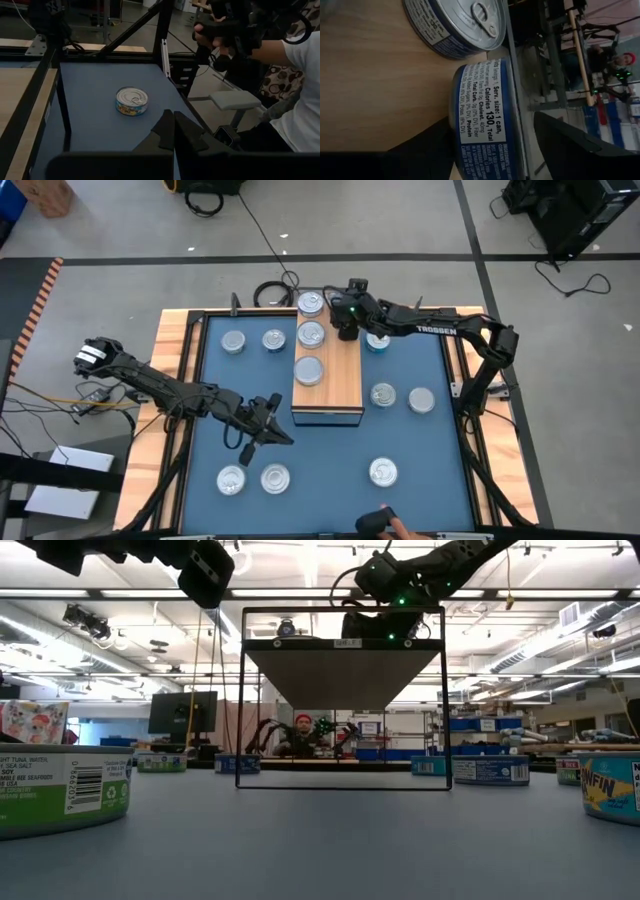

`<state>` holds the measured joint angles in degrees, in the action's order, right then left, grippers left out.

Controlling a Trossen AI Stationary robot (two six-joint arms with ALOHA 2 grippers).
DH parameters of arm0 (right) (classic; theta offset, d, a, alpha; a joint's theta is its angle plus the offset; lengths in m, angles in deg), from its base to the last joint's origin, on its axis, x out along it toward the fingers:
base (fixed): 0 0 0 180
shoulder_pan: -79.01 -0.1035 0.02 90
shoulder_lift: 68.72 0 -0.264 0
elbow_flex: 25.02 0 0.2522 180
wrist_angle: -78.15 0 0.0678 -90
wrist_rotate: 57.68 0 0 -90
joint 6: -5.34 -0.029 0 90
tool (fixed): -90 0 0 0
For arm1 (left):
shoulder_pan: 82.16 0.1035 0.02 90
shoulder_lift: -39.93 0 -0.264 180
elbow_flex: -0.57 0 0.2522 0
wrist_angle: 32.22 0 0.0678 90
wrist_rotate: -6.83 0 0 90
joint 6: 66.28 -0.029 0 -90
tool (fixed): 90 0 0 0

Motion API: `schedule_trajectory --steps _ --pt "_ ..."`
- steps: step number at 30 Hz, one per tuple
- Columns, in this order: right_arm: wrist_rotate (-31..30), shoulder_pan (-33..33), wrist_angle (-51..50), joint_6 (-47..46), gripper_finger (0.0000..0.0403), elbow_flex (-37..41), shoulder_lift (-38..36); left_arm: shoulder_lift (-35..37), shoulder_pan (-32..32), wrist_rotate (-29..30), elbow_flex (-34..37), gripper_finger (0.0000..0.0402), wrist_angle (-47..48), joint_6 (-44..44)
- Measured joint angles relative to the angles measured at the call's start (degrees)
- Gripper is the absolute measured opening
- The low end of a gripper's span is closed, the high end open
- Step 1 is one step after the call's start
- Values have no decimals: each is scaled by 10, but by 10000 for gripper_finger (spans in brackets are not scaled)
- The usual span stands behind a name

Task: Stack canned seafood by type on shelf
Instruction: Put the blue tuna can on the shelf

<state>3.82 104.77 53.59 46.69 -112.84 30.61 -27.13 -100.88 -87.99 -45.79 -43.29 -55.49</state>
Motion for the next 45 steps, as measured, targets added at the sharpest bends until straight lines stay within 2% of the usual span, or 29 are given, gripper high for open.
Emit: schedule_trajectory --steps 8,22,28,37,45 --pt "57 14 -12 -57 264 0 0 0 0 5 0 4 -5 19" --pt "87 26 -23 -110 265 0 -1 0 15 1 0 5 -16 19" --pt "87 26 -31 -142 277 0 -2 0 22 -5 0 5 -15 30" --pt "90 26 -13 -137 302 0 -2 0 38 -7 0 5 -18 30" --pt "92 23 4 -117 295 0 -9 0 79 -37 0 3 -44 -11"
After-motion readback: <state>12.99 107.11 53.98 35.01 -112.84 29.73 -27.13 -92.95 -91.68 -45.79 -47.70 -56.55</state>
